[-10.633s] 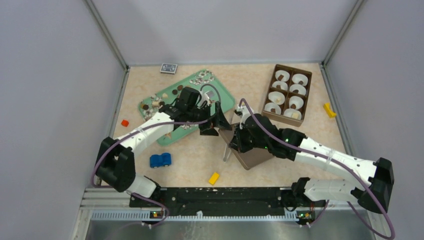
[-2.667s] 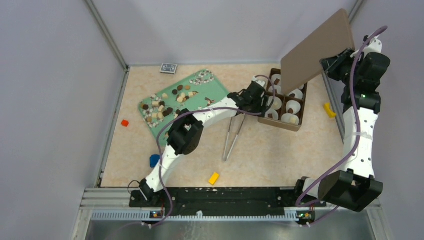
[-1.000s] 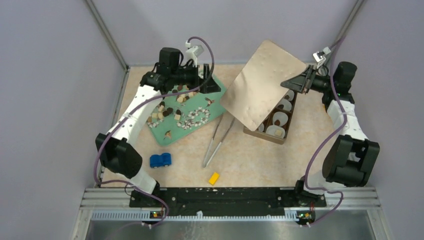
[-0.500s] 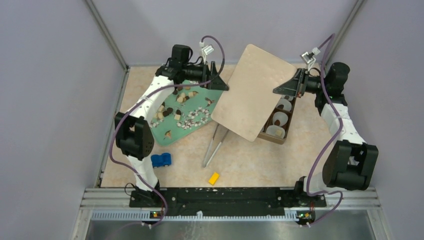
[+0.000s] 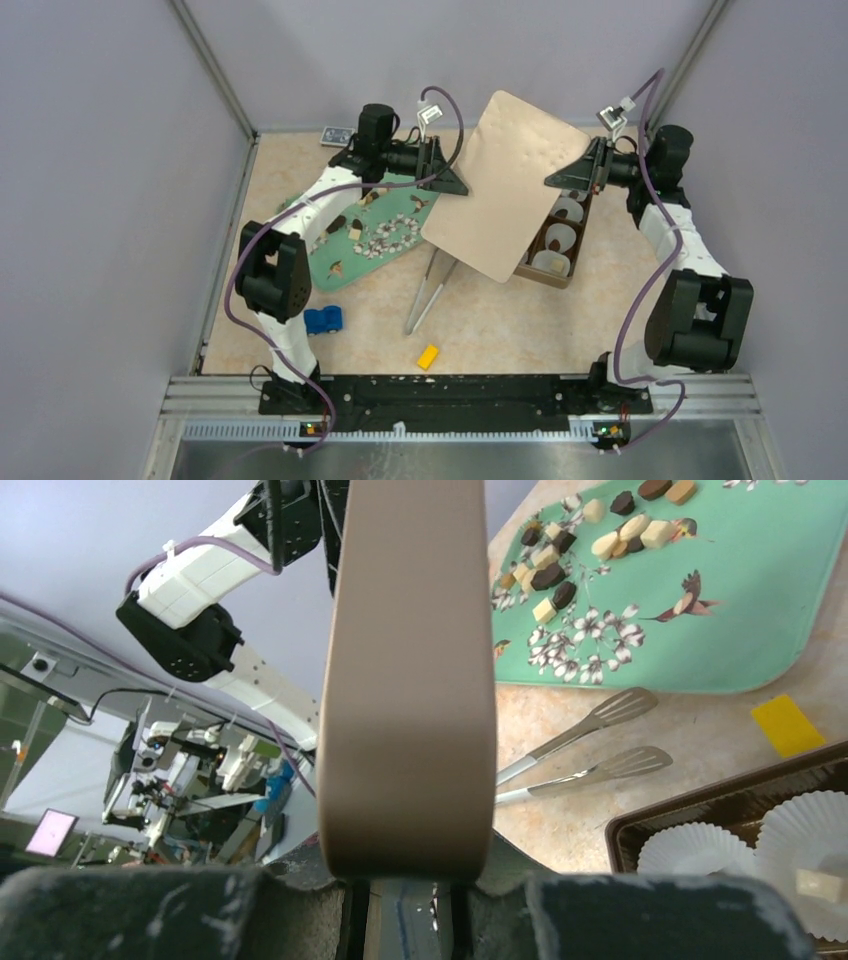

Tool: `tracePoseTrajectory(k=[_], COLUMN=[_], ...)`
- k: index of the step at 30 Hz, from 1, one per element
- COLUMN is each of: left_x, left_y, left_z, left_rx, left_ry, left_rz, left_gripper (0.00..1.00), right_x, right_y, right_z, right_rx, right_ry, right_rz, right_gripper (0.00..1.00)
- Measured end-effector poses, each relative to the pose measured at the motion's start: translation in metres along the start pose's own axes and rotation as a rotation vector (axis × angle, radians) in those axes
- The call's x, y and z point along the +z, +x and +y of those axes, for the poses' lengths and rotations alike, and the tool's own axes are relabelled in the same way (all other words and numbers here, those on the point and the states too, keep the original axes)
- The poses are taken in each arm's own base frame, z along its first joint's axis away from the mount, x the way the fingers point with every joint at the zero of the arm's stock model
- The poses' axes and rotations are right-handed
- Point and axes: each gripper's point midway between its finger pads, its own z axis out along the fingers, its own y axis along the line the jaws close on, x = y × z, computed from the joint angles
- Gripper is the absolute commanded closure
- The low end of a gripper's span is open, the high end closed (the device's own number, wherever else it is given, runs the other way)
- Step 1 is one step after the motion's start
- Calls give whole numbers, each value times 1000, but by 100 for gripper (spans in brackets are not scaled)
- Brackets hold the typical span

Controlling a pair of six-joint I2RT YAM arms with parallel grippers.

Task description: Pack the chocolate

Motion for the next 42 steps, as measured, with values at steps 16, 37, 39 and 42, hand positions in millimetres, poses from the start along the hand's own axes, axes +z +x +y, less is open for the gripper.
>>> tracePoseTrajectory(k=[16,37,39,42], left_x=[8,8,7,8], left_y=[-5,-27,-29,-28], left_z=[-7,-27,-30,-30], left_rx=[-118,-234,-236,-253], left_ry=[65,246,266,282], left_rz=[-45,-182,-192,-203], left_gripper=[86,100,100,100], right_x=[3,-2,-3,-3], right_y=[12,12,9,5], right_z=[-41,-39,-35,-29], right_rx=[138,114,106,90], right_ry=[101,124,114,95], right_rz=[-126,-367,-387,-414], right_gripper=[44,14,13,12])
